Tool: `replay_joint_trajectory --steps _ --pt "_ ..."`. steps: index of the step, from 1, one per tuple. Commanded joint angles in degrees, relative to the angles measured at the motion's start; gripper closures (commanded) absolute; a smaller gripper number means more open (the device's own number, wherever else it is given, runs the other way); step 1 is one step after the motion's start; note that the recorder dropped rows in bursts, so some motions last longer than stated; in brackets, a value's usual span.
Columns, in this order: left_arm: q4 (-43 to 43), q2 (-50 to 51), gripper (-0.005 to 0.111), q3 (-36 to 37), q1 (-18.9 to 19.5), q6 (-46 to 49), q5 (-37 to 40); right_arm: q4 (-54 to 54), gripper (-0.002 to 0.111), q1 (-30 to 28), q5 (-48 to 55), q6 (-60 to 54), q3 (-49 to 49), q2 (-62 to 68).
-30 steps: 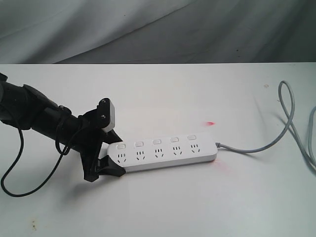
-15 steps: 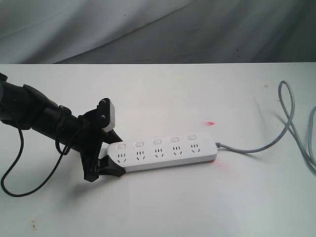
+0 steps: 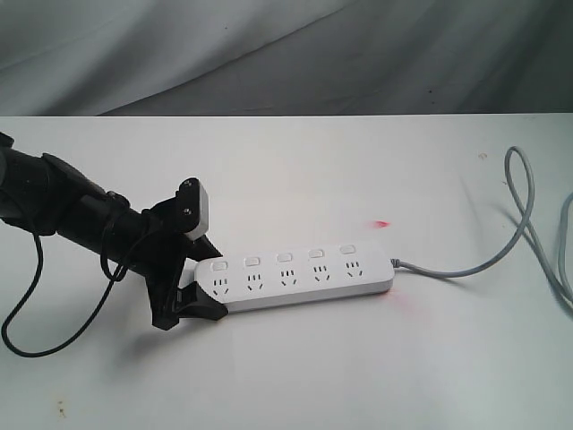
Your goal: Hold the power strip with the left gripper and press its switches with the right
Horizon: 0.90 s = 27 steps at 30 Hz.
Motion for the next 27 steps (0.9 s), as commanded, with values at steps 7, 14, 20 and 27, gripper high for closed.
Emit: replay_joint_trajectory --steps 7,14,20,27 --pt "-0.4 -0.2 0.107 -0.2 -0.2 0.3 0.1 -1.9 0.108 -5.8 -3.7 2.2 12.0 -10.2" --pt "-0.4 -0.2 0.107 -0.2 -0.2 0.3 0.1 -2.5 0.108 -9.4 -3.7 0.9 20.5 -22.5" --pt "-0.4 -0.2 0.107 -0.2 -0.2 0.3 0.1 -2.8 0.108 -10.6 -3.6 -3.4 27.2 -34.0" --pt "-0.4 -0.2 0.107 -0.2 -0.2 0.3 0.1 -2.7 0.108 -10.6 -2.0 -5.3 33.6 -41.9"
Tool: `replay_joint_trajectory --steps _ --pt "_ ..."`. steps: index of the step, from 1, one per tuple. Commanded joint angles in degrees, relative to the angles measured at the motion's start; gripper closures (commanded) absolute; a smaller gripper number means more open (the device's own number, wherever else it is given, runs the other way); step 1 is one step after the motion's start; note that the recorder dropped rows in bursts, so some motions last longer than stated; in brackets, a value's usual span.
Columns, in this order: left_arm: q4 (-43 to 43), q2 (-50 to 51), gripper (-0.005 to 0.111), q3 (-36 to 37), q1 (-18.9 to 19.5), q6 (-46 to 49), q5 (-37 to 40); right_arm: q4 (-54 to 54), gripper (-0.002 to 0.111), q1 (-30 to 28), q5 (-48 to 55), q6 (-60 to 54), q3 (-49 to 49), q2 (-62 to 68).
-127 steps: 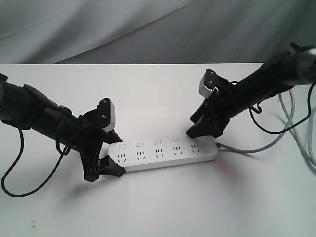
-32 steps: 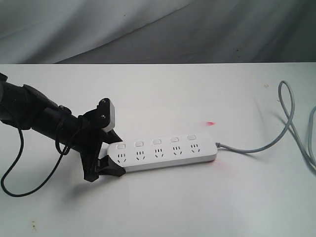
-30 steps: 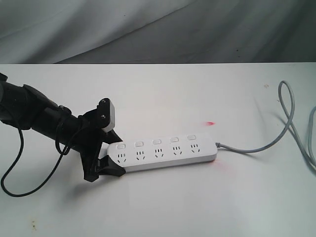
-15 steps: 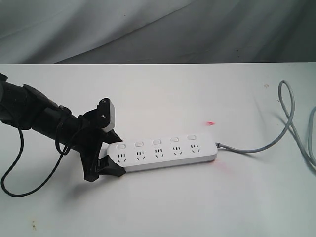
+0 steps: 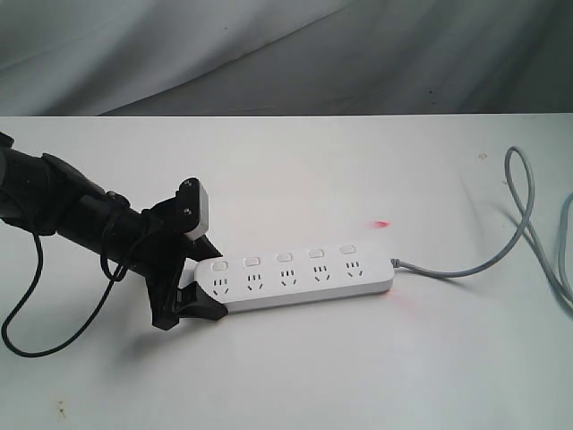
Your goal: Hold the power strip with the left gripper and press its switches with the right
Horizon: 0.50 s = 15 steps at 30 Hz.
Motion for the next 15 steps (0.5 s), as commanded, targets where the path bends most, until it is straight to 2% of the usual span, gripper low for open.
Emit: replay_joint_trajectory --steps 1,7,15 --pt "-0.4 -0.2 0.107 -0.2 -0.2 0.3 0.1 -0.6 0.108 -0.5 0.9 -0.7 4.4 -4.1" --pt "-0.4 -0.2 0.107 -0.2 -0.2 0.3 0.1 -0.5 0.108 -0.6 0.9 0.6 11.9 -10.1" --pt "-0.4 -0.2 0.107 -0.2 -0.2 0.3 0.1 0.0 0.108 -3.8 1.2 3.4 18.5 -16.1"
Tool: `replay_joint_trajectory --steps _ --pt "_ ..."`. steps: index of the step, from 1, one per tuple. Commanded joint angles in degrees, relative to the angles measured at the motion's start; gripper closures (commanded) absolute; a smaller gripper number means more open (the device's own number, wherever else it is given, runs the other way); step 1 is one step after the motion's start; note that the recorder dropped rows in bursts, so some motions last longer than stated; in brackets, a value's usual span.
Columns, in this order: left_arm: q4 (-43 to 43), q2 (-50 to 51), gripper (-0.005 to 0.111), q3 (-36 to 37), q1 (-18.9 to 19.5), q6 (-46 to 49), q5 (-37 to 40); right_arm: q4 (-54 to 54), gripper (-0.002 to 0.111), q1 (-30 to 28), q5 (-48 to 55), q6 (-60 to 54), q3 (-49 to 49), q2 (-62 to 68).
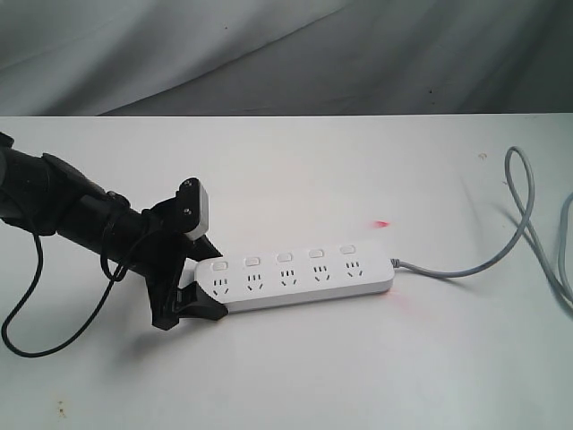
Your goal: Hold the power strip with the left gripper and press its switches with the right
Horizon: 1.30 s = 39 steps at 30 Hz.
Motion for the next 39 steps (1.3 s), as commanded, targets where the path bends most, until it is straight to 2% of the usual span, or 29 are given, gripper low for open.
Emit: replay_joint_trajectory --steps 1,13,39 --pt "-0.4 -0.2 0.107 -0.2 -0.2 0.3 0.1 0.3 0.108 -1.1 -0.4 2.0 2.8 -3.1" --pt "-0.4 -0.2 0.107 -0.2 -0.2 0.3 0.1 0.7 0.108 -1.1 -3.6 4.7 10.6 -3.9" --pt "-0.4 -0.2 0.107 -0.2 -0.2 0.3 0.1 0.6 0.108 -1.1 -4.4 4.7 10.6 -3.9"
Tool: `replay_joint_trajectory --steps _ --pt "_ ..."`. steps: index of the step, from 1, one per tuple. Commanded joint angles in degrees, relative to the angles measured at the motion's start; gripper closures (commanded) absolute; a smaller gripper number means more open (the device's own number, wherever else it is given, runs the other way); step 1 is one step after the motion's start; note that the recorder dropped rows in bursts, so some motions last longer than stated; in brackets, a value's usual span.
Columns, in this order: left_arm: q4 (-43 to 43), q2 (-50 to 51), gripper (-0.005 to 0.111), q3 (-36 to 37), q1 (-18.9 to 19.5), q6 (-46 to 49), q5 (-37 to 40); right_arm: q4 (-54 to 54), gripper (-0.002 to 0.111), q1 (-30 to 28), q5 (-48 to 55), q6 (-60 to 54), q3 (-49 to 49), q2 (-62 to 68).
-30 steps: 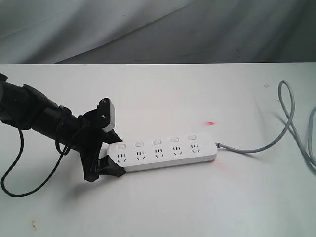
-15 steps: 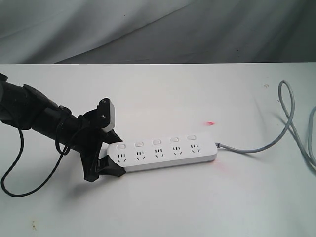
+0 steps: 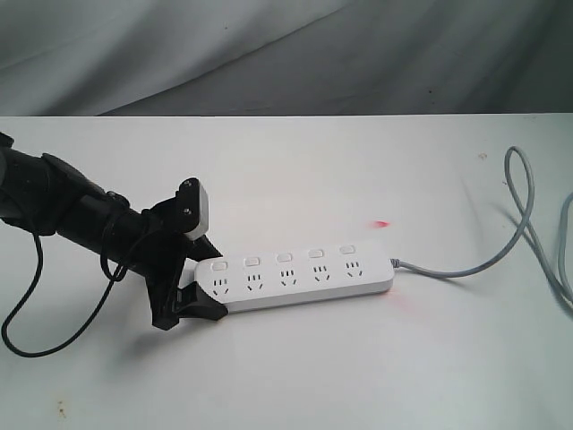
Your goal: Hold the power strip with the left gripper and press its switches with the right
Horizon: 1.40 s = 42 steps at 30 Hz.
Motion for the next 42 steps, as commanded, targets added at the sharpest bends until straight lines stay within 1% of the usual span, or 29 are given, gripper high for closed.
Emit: replay_joint_trajectory --steps 1,37,38,40,41,42 --pt "-0.4 -0.2 0.107 -0.2 -0.2 0.3 0.1 0.2 0.108 -0.5 -0.8 0.3 0.2 -0.2" --pt "-0.4 -0.2 0.107 -0.2 -0.2 0.3 0.1 0.2 0.108 -0.3 -1.4 0.3 0.2 -0.2" --pt "-0.4 -0.2 0.105 -0.2 -0.2 0.3 0.1 0.2 0.108 -0.3 -1.8 0.3 0.2 -0.2" --pt "0.5 -0.2 0.095 -0.2 -0.2 0.3 0.1 0.2 0.108 -0.3 -2.4 0.3 0.2 -0.2" --pt "1.1 -0.2 0.082 -0.2 -0.2 0.3 0.1 0.2 0.108 -0.3 -2.4 0.3 0.2 -0.2" --pt "1.7 -0.2 0.074 -0.2 -0.2 0.3 0.1 0.2 0.108 -0.3 -2.4 0.3 0.2 -0.2"
